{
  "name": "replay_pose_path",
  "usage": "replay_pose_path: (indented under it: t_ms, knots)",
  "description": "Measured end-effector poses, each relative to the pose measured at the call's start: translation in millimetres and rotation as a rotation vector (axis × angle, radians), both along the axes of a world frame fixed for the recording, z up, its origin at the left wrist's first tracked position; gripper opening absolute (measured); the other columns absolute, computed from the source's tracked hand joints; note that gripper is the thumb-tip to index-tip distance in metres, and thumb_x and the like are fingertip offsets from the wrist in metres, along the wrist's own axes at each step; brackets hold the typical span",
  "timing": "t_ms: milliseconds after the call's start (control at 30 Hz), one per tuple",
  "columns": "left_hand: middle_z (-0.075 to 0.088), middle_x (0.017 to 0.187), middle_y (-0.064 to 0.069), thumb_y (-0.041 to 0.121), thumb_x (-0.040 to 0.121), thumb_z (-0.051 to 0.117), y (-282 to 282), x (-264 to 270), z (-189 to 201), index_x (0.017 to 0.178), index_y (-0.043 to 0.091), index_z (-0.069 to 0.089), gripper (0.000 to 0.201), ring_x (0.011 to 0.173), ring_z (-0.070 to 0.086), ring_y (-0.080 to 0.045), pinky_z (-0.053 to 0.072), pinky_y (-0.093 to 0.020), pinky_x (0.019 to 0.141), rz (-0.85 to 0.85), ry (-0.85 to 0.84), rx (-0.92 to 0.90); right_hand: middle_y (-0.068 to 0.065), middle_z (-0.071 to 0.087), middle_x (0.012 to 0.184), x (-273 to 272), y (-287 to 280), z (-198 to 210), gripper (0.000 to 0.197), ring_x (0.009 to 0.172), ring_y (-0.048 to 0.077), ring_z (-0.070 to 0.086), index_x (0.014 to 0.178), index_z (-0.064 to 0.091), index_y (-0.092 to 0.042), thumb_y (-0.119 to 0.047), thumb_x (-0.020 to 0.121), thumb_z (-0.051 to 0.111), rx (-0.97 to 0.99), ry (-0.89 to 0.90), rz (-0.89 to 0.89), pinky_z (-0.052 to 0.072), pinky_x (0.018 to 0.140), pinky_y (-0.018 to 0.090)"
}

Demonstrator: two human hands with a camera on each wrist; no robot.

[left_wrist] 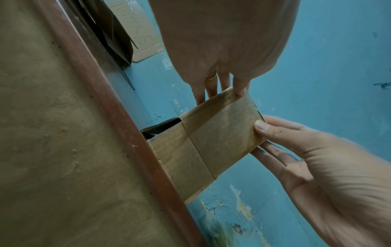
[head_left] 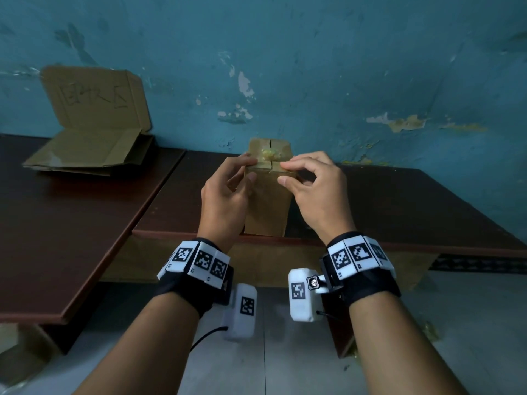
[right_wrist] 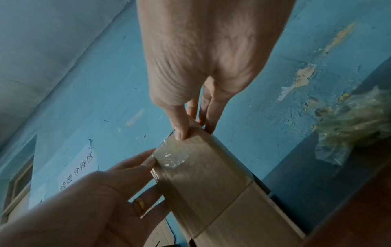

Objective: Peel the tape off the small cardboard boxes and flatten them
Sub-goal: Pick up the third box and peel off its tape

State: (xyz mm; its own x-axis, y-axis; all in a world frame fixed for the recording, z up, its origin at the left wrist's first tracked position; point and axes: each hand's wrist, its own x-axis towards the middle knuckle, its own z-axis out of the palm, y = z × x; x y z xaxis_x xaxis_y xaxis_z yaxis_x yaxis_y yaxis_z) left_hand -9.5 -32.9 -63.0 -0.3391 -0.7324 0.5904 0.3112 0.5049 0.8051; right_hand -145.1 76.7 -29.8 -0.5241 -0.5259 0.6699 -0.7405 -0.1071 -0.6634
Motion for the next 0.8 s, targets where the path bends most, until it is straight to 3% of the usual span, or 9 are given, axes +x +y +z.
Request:
replay_pose_path:
  t_ms: [67, 167, 233, 367, 467, 600, 800]
  knots:
    - [0.073, 0.134, 0.002, 0.004, 0.106, 0.062, -2.1, 0.3, -1.0, 0.118, 0.016, 0.076, 0.022, 0.125, 0.066, 0.000, 0.052, -0.013, 0.095, -0.003, 0.008, 0.008, -0.007, 0.067, 0.111, 0.0, -0.7, -0.9, 0.020, 0.103, 0.005, 0.067, 0.104, 0.084, -0.020, -0.011, 0.086, 0.088, -0.011, -0.004, 0.000, 0.059, 0.080, 0.027]
    - [0.073, 0.134, 0.006, 0.005, 0.109, 0.057, -5.0, 1.1, -2.5, 0.118, 0.022, 0.077, 0.028, 0.130, 0.064, -0.002, 0.053, -0.022, 0.105, 0.012, -0.007, 0.003, -0.005, 0.068, 0.111, -0.4, -0.1, -0.1, 0.021, 0.103, 0.004, 0.067, 0.105, 0.083, -0.018, -0.006, 0.089, 0.083, -0.022, -0.036, 0.020, 0.055, 0.079, 0.016]
    - [0.074, 0.133, 0.007, 0.004, 0.109, 0.055, -6.1, 1.3, -2.9, 0.119, 0.021, 0.078, 0.030, 0.131, 0.064, -0.004, 0.052, -0.029, 0.111, 0.015, -0.012, 0.016, -0.004, 0.068, 0.112, -1.2, 0.3, 0.3, 0.024, 0.105, 0.004, 0.068, 0.107, 0.082, -0.016, -0.001, 0.089, 0.080, -0.031, -0.052, 0.035, 0.055, 0.082, 0.014]
    - [0.075, 0.130, 0.007, 0.005, 0.107, 0.059, -4.3, 1.6, -1.3, 0.120, 0.018, 0.078, 0.027, 0.128, 0.065, -0.002, 0.053, -0.034, 0.112, 0.039, -0.021, 0.002, -0.006, 0.066, 0.114, -0.3, -0.2, -1.6, 0.029, 0.107, 0.007, 0.068, 0.110, 0.082, -0.013, 0.002, 0.086, 0.076, -0.035, -0.009, 0.024, 0.062, 0.087, 0.025]
    - [0.073, 0.134, 0.005, 0.001, 0.102, 0.065, -2.0, 2.1, 0.7, 0.120, 0.016, 0.077, 0.026, 0.126, 0.066, -0.001, 0.054, -0.031, 0.110, 0.007, -0.013, 0.028, -0.005, 0.061, 0.119, -1.5, -1.6, -3.4, 0.032, 0.113, 0.009, 0.066, 0.115, 0.081, -0.015, -0.010, 0.084, 0.086, -0.020, -0.024, 0.014, 0.063, 0.091, 0.032]
    - [0.072, 0.133, 0.003, 0.013, 0.093, 0.078, -4.0, 1.2, 1.9, 0.104, 0.017, 0.075, 0.012, 0.121, 0.071, -0.014, 0.058, -0.046, 0.106, -0.033, 0.049, 0.075, -0.003, 0.057, 0.123, -5.3, -6.2, -6.8, 0.045, 0.120, 0.015, 0.065, 0.122, 0.078, -0.013, -0.018, 0.079, 0.093, -0.035, -0.037, 0.003, 0.062, 0.098, 0.039]
    - [0.069, 0.133, -0.003, 0.012, 0.093, 0.080, -5.7, 3.8, 1.7, 0.099, 0.009, 0.071, 0.011, 0.119, 0.071, -0.015, 0.060, -0.048, 0.103, -0.001, 0.072, 0.021, -0.003, 0.054, 0.122, -2.5, -5.3, -3.6, 0.037, 0.120, 0.014, 0.064, 0.110, 0.080, -0.014, -0.009, 0.076, 0.095, -0.041, -0.044, 0.050, 0.062, 0.097, 0.037]
